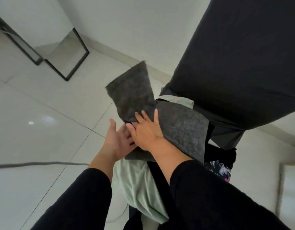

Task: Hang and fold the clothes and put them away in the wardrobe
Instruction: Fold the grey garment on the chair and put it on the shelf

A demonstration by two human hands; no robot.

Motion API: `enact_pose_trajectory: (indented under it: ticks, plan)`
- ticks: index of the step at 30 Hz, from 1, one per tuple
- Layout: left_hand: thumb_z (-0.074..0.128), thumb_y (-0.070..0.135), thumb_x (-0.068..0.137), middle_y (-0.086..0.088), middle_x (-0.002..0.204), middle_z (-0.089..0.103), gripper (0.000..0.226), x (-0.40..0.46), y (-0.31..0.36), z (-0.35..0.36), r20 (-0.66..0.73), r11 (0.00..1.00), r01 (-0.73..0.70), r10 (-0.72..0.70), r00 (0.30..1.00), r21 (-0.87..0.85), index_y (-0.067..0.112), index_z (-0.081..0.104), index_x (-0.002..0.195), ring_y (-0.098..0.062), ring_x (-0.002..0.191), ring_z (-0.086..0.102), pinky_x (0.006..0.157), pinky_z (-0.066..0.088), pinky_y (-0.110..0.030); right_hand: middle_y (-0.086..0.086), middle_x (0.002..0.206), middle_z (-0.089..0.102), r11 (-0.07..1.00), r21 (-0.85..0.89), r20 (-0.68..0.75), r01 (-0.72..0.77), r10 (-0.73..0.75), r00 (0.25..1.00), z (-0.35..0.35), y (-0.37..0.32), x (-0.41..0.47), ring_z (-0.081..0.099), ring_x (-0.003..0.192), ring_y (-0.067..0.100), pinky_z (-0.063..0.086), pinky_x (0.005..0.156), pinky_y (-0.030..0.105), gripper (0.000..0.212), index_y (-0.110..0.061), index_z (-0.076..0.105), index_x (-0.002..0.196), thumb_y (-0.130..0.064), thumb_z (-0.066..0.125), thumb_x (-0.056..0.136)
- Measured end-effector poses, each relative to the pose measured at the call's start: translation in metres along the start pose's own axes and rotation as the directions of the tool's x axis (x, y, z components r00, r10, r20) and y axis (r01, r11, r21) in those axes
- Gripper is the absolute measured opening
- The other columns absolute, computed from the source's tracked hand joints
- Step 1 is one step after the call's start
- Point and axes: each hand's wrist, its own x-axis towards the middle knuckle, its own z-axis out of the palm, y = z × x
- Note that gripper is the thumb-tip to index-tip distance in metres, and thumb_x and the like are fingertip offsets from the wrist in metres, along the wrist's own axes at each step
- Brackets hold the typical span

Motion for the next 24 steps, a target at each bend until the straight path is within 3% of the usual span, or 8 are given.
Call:
enact_pose_trajectory:
  ticks: [2,4,6,8,12,18,21,24]
  plan:
    - [0.023,0.077,0.085,-0.007,0.129,0.058,0.075,0.003,-0.002,-0.011,-0.084,0.999,-0.011,0.007,0.996,-0.046,0.020,0.053,0.124,-0.030,0.115,0.057,0.085,0.048,-0.046,-0.009,0.160,0.007,0.983,0.180,0.151,0.021,-0.048,0.987,0.010,-0.004,0.005,0.000,0.148,0.023,-0.006,0.114,0.061,0.051,-0.025,0.033,0.147,-0.039,0.011,0.102]
    - [0.027,0.075,0.086,-0.008,0.140,0.050,0.084,0.005,-0.003,-0.012,-0.120,0.997,0.020,-0.029,0.992,-0.081,0.013,0.041,0.140,-0.029,0.121,0.053,0.085,0.048,-0.044,-0.007,0.159,0.014,0.937,0.349,0.170,0.028,-0.093,0.981,0.013,-0.011,0.003,0.002,0.147,0.024,-0.006,0.115,0.059,0.047,-0.023,0.043,0.140,-0.032,0.016,0.103]
    - [0.028,0.066,0.092,-0.009,0.142,0.048,0.075,0.009,-0.005,-0.007,-0.186,0.998,0.019,-0.029,0.982,-0.057,0.011,0.040,0.142,-0.028,0.120,0.053,0.078,0.050,-0.040,0.003,0.142,0.047,0.759,0.651,0.010,-0.027,0.027,1.000,0.014,-0.016,-0.002,0.032,0.137,0.023,0.005,0.117,0.052,0.040,-0.016,0.063,0.113,-0.023,0.025,0.101]
    - [0.040,0.050,0.096,-0.009,0.141,0.048,0.057,0.013,-0.006,0.001,-0.274,1.000,-0.027,0.027,0.961,0.004,0.012,0.043,0.139,-0.027,0.120,0.054,0.070,0.053,-0.038,0.001,0.103,0.063,0.606,0.795,-0.142,-0.037,0.245,0.959,0.015,-0.011,-0.006,0.054,0.102,0.018,0.034,0.105,0.044,0.026,-0.012,0.061,0.091,-0.012,0.035,0.093]
    - [0.061,0.016,0.091,-0.012,0.132,0.050,0.052,0.025,-0.014,0.013,-0.439,0.989,-0.101,0.141,0.887,0.112,0.009,0.037,0.137,-0.024,0.103,0.057,0.064,0.054,-0.031,0.000,0.109,0.058,0.865,0.478,-0.187,-0.151,0.269,0.945,0.024,0.023,-0.014,0.046,0.110,0.019,0.035,0.096,0.035,0.031,-0.016,0.060,0.099,0.004,0.045,0.081]
    - [0.058,0.007,0.090,-0.006,0.114,0.054,0.062,0.031,-0.016,0.015,-0.518,0.878,-0.231,0.441,0.733,0.420,0.018,0.026,0.143,-0.023,0.094,0.061,0.078,0.057,-0.037,-0.003,0.127,0.053,0.905,0.352,-0.313,-0.240,0.355,0.881,0.032,0.044,-0.035,0.041,0.126,0.018,0.023,0.107,0.036,0.037,-0.021,0.062,0.109,0.000,0.049,0.082]
    - [0.056,0.024,0.089,-0.010,0.123,0.057,0.058,0.029,-0.010,0.004,-0.479,0.647,0.010,0.554,0.682,0.763,0.012,0.032,0.140,-0.030,0.108,0.056,0.091,0.047,-0.036,0.003,0.150,0.033,0.857,0.274,-0.284,-0.436,0.505,0.815,0.041,0.055,-0.044,0.024,0.141,0.021,0.013,0.115,0.042,0.035,-0.028,0.053,0.124,-0.016,0.047,0.091]
    - [0.050,0.050,0.083,-0.013,0.128,0.052,0.060,0.024,-0.009,-0.007,-0.513,0.433,0.309,0.512,0.689,0.847,0.012,0.046,0.129,-0.035,0.120,0.045,0.095,0.039,-0.042,0.009,0.153,0.022,0.740,0.292,-0.259,-0.606,0.671,0.695,0.051,0.061,-0.053,0.019,0.140,0.027,0.014,0.114,0.047,0.034,-0.031,0.045,0.130,-0.027,0.039,0.097]
